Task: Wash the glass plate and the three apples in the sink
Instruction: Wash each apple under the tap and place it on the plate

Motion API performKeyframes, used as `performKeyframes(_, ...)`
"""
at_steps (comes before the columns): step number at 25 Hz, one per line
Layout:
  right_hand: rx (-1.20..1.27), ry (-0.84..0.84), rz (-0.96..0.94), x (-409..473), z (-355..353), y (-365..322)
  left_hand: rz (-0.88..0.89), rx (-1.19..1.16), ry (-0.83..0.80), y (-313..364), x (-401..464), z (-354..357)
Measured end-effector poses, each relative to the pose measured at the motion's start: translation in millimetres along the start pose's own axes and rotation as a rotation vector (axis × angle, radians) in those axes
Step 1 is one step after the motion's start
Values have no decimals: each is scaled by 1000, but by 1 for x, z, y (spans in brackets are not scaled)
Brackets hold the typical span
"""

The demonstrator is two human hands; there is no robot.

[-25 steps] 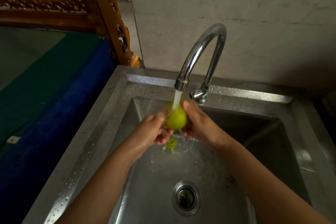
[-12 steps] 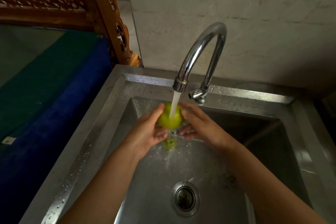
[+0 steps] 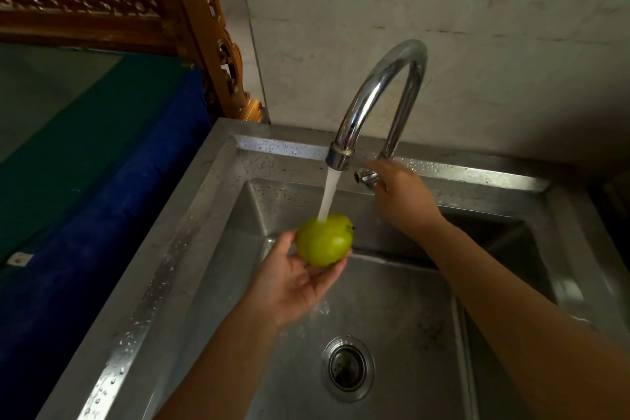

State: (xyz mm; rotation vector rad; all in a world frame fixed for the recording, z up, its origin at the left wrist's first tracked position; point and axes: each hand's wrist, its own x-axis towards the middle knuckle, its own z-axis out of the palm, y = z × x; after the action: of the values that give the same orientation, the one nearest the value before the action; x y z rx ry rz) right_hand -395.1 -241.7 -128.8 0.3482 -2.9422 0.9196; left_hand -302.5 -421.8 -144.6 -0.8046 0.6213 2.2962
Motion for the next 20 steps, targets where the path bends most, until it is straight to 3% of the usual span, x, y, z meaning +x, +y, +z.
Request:
performKeyframes(3, -77, 17, 25, -22, 9, 5, -3, -67, -27, 0, -1, 1)
performKeyframes(6, -174, -144, 106, -40, 11, 7, 24, -56, -10, -1, -5, 6)
performKeyframes(7, -53, -195, 142, -43, 6, 3, 45, -31, 6, -2, -7, 9)
performKeyframes(10, 751, -293, 171, -71, -20, -16, 79, 76, 33, -10, -16, 24)
performKeyframes(11, 890, -302, 139, -86, -29, -23, 79, 119, 24, -15, -20, 30)
performKeyframes(17, 856, 12, 219, -172, -103, -24, 77, 515, 7, -77, -61, 103)
performKeyframes(20, 841, 174, 344, -226, -149, -14, 187, 856, -130, -123, -79, 143)
